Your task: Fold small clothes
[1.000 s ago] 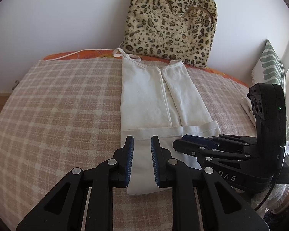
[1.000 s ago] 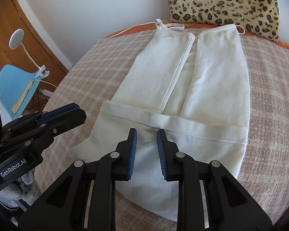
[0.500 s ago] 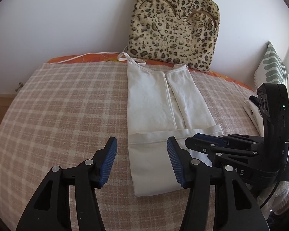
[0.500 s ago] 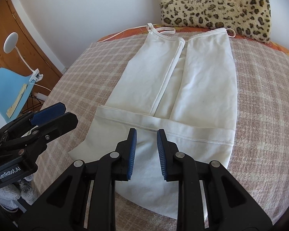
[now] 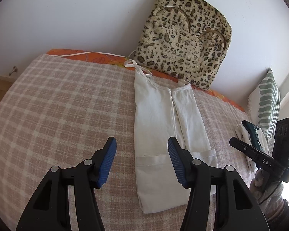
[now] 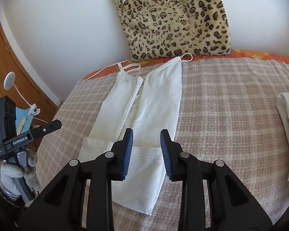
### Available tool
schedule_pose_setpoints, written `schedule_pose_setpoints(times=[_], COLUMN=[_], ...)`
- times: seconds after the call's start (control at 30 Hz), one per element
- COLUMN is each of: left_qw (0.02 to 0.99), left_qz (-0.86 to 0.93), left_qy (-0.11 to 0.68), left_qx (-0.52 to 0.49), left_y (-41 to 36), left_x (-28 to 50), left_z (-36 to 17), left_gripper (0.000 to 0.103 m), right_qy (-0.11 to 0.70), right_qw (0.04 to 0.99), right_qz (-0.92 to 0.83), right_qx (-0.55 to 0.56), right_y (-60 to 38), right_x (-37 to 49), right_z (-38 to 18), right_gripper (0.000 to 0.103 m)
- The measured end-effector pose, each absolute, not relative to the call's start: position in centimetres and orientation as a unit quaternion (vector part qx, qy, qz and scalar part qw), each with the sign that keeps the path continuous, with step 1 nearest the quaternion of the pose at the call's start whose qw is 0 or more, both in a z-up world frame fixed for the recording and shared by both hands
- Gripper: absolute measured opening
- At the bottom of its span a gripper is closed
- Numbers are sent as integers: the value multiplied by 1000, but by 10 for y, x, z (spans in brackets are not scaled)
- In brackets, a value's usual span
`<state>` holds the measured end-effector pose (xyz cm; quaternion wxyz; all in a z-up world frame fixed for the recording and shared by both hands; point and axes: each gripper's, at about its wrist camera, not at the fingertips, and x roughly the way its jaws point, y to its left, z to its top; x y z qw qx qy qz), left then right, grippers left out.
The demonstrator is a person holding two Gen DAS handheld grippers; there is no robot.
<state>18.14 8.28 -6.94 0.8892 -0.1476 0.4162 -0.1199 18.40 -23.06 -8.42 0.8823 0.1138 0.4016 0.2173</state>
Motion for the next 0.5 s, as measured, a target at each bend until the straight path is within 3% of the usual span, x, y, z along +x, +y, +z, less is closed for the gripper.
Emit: schedule_pose_setpoints(times=[0.5], left_qw=[858], left_qz=[-161], left_qy=[455], left_qx=[-172], left_y=[106], left_x=[276], left_z=[-82], left_gripper=[55], right_qy=[442], right_qw=[847], right_qz=[236], right_qx=[177], right_y=[-276], right_x=[252], right_z=[-91], right_gripper=[47])
